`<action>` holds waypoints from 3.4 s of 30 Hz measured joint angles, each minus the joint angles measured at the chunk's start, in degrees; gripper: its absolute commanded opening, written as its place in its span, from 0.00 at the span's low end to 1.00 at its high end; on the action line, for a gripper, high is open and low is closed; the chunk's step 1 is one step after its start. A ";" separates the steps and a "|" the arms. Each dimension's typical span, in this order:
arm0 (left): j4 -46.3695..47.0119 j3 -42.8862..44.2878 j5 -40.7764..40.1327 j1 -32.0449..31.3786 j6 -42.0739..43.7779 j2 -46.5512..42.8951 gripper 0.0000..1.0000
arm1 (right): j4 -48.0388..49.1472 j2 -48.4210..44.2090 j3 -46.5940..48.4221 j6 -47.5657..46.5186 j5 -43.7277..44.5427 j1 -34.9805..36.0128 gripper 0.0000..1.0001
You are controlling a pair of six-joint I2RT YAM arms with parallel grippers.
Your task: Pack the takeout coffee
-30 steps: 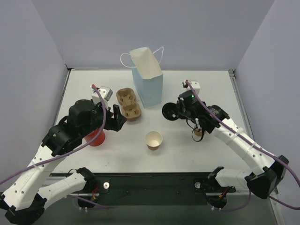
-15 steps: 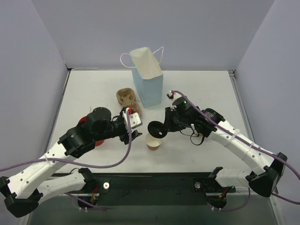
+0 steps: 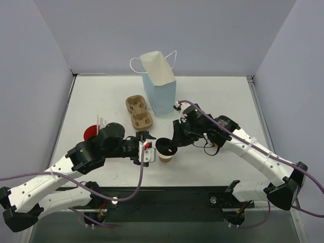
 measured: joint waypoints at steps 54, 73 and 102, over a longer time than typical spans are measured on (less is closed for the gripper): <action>18.14 -11.43 -19.63 -7.76 -66.86 -5.31 0.37 | 18.88 -27.19 -12.98 -14.56 6.10 4.39 0.46; 17.35 -10.71 -17.35 -7.65 -82.71 -4.87 0.38 | 20.65 -19.74 -12.94 -22.23 10.03 16.00 0.11; 3.41 -7.28 -34.47 -7.50 -67.38 -16.74 0.97 | -0.85 -1.01 6.78 -9.35 23.15 10.51 0.00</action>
